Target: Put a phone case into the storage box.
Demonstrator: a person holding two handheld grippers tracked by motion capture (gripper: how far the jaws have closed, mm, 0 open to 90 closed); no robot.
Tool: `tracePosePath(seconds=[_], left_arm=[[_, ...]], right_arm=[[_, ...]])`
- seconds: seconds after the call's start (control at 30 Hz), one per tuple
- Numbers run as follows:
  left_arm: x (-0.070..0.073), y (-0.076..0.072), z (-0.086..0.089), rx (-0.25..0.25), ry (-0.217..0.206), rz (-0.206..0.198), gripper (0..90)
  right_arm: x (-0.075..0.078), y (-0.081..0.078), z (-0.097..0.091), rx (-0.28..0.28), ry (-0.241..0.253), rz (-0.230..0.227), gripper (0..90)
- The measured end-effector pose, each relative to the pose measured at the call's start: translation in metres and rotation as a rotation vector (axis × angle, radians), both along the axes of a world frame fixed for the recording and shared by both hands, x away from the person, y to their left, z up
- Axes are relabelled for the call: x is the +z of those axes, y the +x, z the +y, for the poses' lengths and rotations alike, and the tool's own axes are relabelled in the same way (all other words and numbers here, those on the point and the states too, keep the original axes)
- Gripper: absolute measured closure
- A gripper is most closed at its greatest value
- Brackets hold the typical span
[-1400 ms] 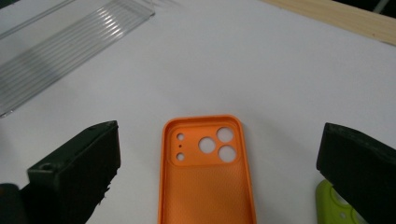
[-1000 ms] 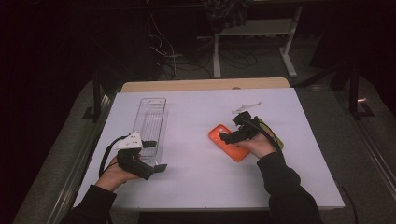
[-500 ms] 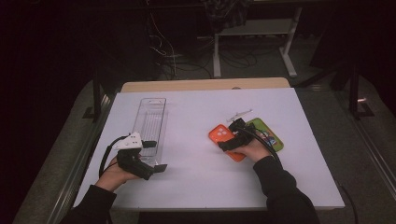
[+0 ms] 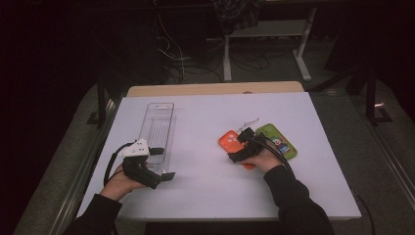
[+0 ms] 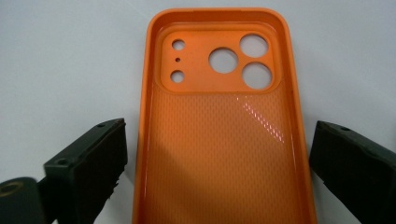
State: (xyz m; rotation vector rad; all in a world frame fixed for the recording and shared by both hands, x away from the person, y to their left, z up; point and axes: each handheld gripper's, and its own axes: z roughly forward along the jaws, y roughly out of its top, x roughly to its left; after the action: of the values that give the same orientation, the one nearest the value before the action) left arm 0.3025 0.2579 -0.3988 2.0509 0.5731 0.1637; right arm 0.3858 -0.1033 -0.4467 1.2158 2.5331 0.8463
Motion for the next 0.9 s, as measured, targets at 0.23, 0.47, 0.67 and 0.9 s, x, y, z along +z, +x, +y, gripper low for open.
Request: tracePosePath(seconds=[0.23,0.47,0.67,0.9], left_arm=[[0.000,0.000,0.000,0.000,0.001,0.000,0.0],[0.000,0.000,0.000,0.001,0.004,-0.001,0.0],[0.003,0.001,0.001,0.016,-0.002,-0.001,0.0],[0.008,0.006,-0.005,0.016,-0.029,0.013,0.0]], right_arm=[[0.001,-0.001,0.000,0.018,-0.020,-0.017,11.6],[0.001,-0.003,0.000,0.004,-0.021,-0.014,14.8],[0.002,-0.002,-0.002,0.010,-0.013,-0.007,15.2],[0.015,0.002,-0.011,0.039,0.003,0.006,15.2]])
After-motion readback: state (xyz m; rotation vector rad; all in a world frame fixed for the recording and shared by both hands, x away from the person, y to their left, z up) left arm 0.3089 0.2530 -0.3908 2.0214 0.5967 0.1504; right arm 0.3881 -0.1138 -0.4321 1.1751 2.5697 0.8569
